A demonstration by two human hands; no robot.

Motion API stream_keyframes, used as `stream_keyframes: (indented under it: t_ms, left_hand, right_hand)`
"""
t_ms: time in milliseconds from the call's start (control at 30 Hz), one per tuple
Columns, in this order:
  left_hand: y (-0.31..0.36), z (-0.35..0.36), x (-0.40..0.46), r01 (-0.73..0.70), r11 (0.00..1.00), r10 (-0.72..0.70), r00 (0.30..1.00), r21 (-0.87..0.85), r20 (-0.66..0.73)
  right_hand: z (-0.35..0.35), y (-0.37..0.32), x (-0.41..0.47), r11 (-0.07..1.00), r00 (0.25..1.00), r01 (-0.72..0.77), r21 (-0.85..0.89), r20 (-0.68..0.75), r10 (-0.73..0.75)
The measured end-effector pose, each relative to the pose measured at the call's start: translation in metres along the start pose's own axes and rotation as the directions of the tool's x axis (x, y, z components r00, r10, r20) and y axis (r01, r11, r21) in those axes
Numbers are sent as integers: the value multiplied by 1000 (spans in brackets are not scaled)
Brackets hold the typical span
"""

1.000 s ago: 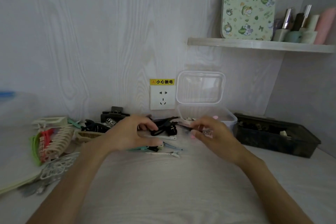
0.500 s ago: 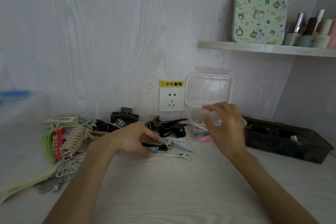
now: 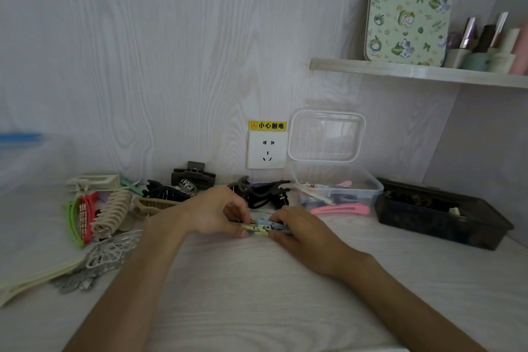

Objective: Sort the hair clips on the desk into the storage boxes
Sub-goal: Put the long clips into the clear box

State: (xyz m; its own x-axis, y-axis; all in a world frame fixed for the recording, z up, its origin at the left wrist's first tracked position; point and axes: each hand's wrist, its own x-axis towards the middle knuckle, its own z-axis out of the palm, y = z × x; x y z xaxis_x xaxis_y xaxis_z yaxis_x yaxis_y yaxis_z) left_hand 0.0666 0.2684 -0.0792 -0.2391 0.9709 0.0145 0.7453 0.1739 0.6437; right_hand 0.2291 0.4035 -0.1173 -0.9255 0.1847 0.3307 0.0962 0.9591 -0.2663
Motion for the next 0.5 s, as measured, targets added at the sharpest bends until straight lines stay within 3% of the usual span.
stream_keyframes:
  t_ms: [100, 267, 400, 433, 500]
  left_hand:
    - [-1, -1, -3, 14, 996, -15, 1000, -91, -9]
    - [2, -2, -6, 28, 976, -27, 1000, -218, 11]
    - [-2, -7, -8, 45, 960, -52, 998, -278, -18]
    - [-3, -8, -8, 43, 959, -56, 998, -281, -38]
    - [-4, -9, -6, 33, 959, -61, 994, -282, -91]
  right_hand:
    - [-3, 4, 0, 995, 1000, 2, 97, 20, -3]
    - [-23, 13, -2, 907, 993, -97, 409, 101, 61]
    - [-44, 24, -5, 868, 981, -165, 468, 165, 98]
    - [-46, 27, -5, 859, 984, -171, 483, 122, 127]
    - [-49, 32, -2, 836, 967, -137, 532, -111, 229]
